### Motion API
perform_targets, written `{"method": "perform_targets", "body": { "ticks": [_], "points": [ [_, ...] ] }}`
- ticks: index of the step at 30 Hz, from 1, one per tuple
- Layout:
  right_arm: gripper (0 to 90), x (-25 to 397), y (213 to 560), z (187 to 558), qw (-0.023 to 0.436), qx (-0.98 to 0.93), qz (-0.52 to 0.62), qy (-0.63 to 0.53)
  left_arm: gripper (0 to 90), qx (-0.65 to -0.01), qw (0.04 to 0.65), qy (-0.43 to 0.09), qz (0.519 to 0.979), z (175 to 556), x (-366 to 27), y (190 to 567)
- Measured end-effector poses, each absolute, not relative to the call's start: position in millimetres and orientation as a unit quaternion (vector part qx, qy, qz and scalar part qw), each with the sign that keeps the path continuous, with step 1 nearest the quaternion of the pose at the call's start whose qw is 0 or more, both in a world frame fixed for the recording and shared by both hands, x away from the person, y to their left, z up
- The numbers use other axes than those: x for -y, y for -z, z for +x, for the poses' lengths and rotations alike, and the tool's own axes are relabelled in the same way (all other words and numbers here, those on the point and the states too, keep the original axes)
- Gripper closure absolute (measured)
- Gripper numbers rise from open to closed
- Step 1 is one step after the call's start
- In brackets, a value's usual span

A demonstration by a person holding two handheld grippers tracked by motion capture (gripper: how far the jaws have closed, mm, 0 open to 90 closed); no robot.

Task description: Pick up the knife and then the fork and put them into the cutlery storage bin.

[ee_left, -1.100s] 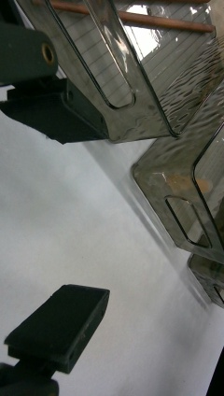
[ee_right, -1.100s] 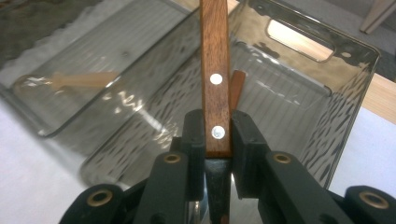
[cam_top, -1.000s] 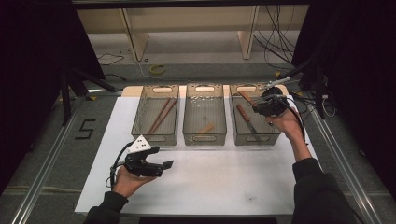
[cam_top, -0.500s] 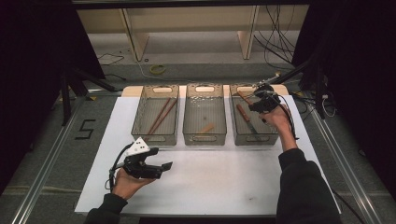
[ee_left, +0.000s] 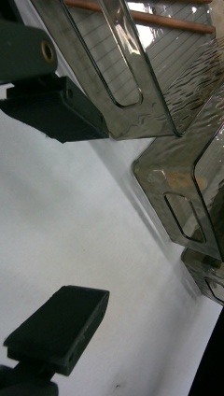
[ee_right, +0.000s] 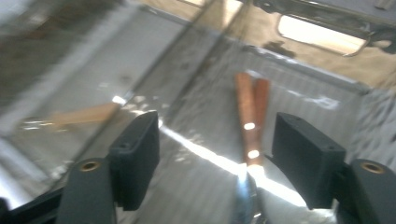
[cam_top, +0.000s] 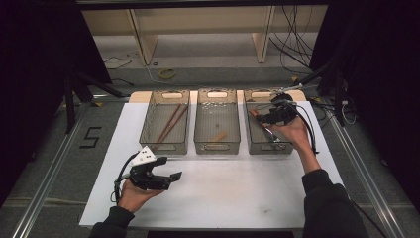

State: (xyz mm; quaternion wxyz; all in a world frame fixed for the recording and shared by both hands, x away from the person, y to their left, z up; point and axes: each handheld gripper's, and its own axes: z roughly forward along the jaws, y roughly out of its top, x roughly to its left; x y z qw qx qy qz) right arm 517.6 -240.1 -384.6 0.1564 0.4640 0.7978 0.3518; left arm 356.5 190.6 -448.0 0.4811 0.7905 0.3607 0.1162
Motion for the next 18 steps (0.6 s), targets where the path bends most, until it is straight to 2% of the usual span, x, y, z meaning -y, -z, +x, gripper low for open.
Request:
{"method": "perform_targets", "body": {
  "ticks": [13,18],
  "points": [
    [23.4,237,385,413,0.140,-0.786,0.404,-0.445,17.7,-0.363,0.483,-0.106,0.790,357,-191,449],
    [21.5,234,392,384,0.131,-0.783,0.390,-0.466,17.5,-0.365,0.488,-0.100,0.786,355,-192,450]
  ]
}}
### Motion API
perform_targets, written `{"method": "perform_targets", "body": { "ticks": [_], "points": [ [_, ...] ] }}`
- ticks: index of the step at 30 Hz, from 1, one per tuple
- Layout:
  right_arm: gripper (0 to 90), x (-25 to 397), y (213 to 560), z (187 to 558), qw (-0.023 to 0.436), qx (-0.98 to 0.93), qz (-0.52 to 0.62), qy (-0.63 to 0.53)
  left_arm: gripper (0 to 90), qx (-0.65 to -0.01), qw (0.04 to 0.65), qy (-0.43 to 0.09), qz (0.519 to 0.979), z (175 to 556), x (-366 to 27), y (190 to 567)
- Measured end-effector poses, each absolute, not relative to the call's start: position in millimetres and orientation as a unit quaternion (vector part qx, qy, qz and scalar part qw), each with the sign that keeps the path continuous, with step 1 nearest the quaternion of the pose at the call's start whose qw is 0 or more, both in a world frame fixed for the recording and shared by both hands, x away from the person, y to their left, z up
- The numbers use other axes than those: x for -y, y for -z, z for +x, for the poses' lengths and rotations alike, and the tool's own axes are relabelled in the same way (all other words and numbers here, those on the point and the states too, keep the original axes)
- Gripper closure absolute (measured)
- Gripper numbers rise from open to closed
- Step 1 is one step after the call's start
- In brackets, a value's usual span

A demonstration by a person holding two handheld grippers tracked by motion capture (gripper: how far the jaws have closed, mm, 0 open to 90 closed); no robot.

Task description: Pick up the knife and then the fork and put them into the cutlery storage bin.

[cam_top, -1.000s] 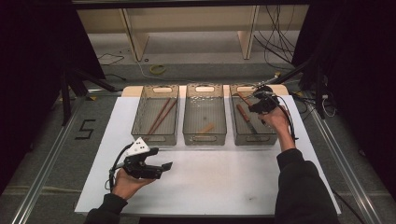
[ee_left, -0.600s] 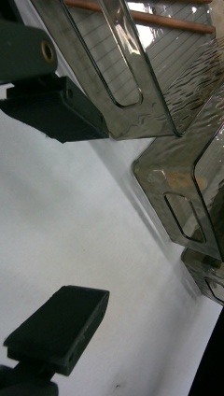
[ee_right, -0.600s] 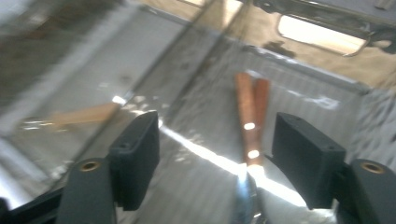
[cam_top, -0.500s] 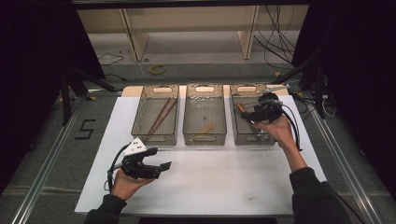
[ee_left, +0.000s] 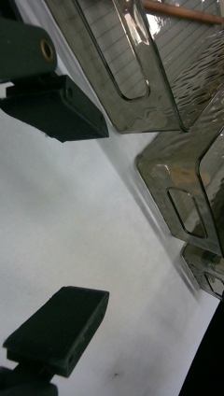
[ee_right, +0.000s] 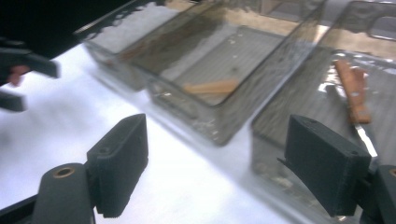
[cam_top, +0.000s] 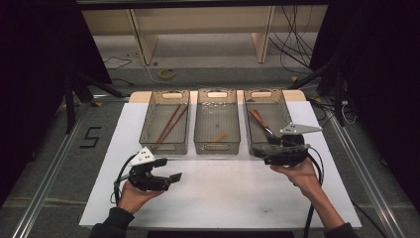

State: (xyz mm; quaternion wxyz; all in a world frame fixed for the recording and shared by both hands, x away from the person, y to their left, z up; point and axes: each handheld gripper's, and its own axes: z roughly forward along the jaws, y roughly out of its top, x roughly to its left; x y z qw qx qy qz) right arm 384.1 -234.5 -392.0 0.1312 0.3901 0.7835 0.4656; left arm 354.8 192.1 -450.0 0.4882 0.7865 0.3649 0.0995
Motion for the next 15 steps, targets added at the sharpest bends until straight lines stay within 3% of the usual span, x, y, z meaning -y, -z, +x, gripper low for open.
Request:
{"method": "perform_targets", "body": {
  "ticks": [7,15],
  "points": [
    [20.4,234,402,354,0.119,-0.776,0.377,-0.492,17.5,-0.365,0.501,-0.088,0.780,352,-193,449],
    [20.2,236,420,333,0.135,-0.766,0.376,-0.503,17.5,-0.361,0.503,-0.082,0.781,348,-193,450]
  ]
}}
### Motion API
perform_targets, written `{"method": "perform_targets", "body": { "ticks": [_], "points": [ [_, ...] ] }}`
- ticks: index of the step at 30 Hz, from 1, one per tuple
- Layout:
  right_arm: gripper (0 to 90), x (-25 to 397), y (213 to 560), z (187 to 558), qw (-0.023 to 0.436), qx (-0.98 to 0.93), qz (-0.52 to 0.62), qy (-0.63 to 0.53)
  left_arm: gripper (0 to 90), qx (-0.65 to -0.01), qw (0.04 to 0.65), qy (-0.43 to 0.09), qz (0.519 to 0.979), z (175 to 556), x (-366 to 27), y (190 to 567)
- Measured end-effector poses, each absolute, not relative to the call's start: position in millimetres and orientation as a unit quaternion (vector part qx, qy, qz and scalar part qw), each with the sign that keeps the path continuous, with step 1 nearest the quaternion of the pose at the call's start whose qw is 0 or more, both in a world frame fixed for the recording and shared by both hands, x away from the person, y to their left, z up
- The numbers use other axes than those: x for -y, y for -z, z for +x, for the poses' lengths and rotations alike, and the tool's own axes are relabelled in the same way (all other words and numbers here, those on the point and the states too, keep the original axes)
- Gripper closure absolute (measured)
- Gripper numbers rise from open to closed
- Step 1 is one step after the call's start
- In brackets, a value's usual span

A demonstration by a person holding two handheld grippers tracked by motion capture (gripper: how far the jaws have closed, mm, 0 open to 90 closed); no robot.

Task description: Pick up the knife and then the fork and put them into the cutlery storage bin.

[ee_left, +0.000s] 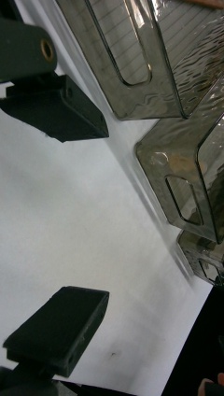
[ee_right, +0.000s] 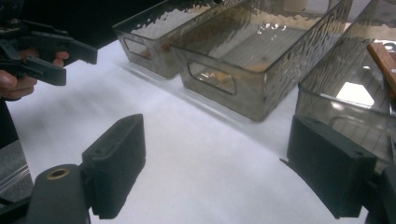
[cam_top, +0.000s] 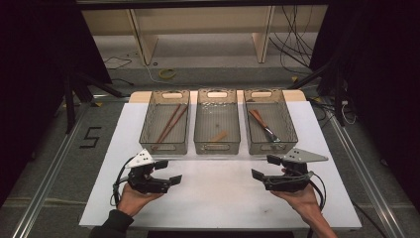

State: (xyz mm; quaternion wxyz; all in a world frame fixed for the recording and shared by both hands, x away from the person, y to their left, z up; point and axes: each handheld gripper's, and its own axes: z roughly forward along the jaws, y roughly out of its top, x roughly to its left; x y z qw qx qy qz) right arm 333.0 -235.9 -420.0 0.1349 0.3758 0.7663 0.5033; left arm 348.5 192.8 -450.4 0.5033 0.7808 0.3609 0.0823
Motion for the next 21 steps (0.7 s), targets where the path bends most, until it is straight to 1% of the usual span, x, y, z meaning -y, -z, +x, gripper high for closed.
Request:
{"method": "perform_targets", "body": {
  "ticks": [8,21],
  "points": [
    [20.3,241,433,319,0.142,-0.757,0.382,-0.511,17.5,-0.351,0.512,-0.078,0.780,345,-193,450],
    [19.6,241,437,319,0.141,-0.753,0.386,-0.514,17.3,-0.355,0.518,-0.079,0.774,345,-196,451]
  ]
}}
